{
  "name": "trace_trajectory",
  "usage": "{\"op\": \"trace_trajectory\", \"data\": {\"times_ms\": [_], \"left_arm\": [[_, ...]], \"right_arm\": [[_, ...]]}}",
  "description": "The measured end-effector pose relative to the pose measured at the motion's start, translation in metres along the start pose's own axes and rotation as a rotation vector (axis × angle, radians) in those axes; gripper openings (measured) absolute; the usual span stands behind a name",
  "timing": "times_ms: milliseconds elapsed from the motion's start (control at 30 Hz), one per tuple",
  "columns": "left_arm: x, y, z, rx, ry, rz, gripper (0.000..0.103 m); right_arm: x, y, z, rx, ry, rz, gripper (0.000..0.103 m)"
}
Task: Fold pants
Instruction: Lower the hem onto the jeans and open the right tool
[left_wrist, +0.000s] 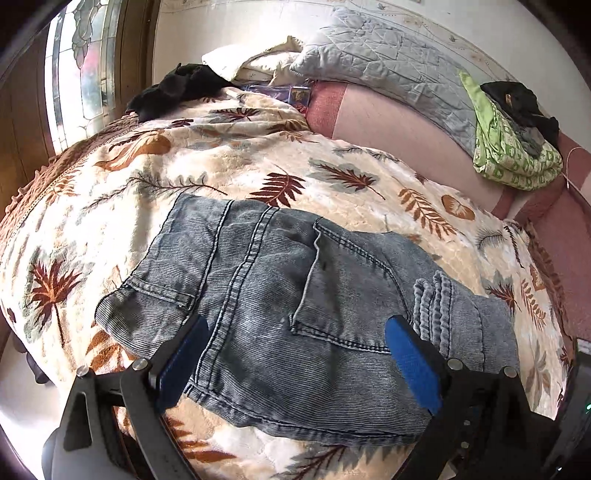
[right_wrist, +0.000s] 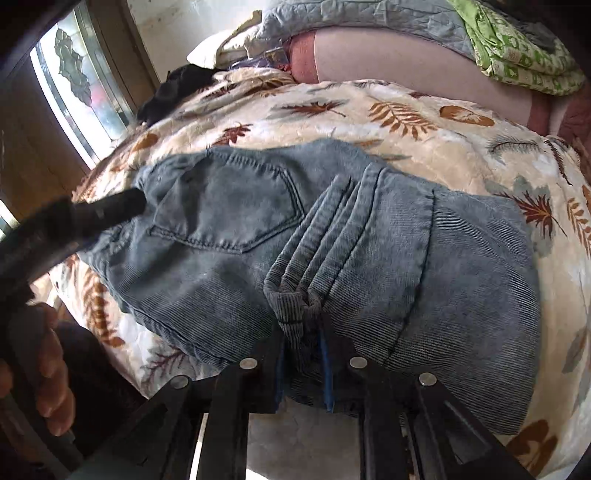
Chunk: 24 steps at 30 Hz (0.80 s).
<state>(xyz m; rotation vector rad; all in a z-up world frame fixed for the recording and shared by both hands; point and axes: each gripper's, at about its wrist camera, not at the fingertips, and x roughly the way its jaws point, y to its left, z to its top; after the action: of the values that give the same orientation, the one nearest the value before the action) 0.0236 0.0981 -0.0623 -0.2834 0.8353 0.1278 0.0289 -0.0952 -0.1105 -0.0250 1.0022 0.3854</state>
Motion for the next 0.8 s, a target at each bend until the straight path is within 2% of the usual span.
{"op": "trace_trajectory", "data": {"times_ms": [33,67,100,167,200,300,433,500,533,567,600,633,667,733,800], "left_arm": [[0.001,0.0,-0.001,0.003,0.0,0.002,0.097],[0.001,0.0,-0.001,0.007,0.001,-0.002,0.097],[0.0,-0.002,-0.002,0.011,0.001,-0.01,0.097],[-0.003,-0.01,-0.001,0.024,-0.004,-0.032,0.097],[-0.007,-0.015,0.0,0.035,-0.011,-0.044,0.097],[-0.014,-0.036,0.003,0.083,-0.021,-0.087,0.097],[-0.013,-0.076,0.001,0.172,-0.016,-0.13,0.097],[-0.008,-0.097,-0.002,0.205,-0.002,-0.153,0.097],[-0.004,-0.107,-0.004,0.222,0.015,-0.164,0.097],[0.001,-0.117,-0.008,0.245,0.042,-0.172,0.097],[0.01,-0.127,-0.014,0.284,0.08,-0.164,0.097],[0.021,-0.136,-0.023,0.332,0.119,-0.129,0.097],[0.034,-0.143,-0.033,0.38,0.157,-0.071,0.097],[0.06,-0.149,-0.055,0.465,0.255,0.003,0.098],[0.054,-0.143,-0.058,0.433,0.2,-0.012,0.098]], "right_arm": [[-0.001,-0.001,-0.004,0.007,-0.023,0.001,0.021],[-0.004,-0.003,-0.005,0.019,-0.032,0.021,0.03],[-0.008,-0.006,-0.005,0.029,-0.032,0.067,0.036],[-0.02,-0.012,-0.006,0.067,-0.037,0.163,0.062],[-0.029,-0.017,-0.007,0.091,-0.052,0.203,0.064],[-0.055,-0.048,-0.015,0.248,-0.114,0.323,0.064],[-0.075,-0.124,-0.031,0.532,-0.207,0.457,0.064],[-0.065,-0.156,-0.036,0.653,-0.193,0.56,0.064],[-0.054,-0.167,-0.04,0.698,-0.159,0.605,0.064],[-0.039,-0.175,-0.046,0.741,-0.099,0.614,0.064],[-0.025,-0.181,-0.054,0.781,-0.024,0.58,0.064],[-0.017,-0.186,-0.06,0.807,-0.006,0.601,0.06],[-0.018,-0.19,-0.061,0.818,-0.023,0.63,0.06],[-0.027,-0.193,-0.052,0.804,-0.02,0.615,0.06],[-0.041,-0.195,-0.034,0.748,-0.052,0.576,0.06]]}}
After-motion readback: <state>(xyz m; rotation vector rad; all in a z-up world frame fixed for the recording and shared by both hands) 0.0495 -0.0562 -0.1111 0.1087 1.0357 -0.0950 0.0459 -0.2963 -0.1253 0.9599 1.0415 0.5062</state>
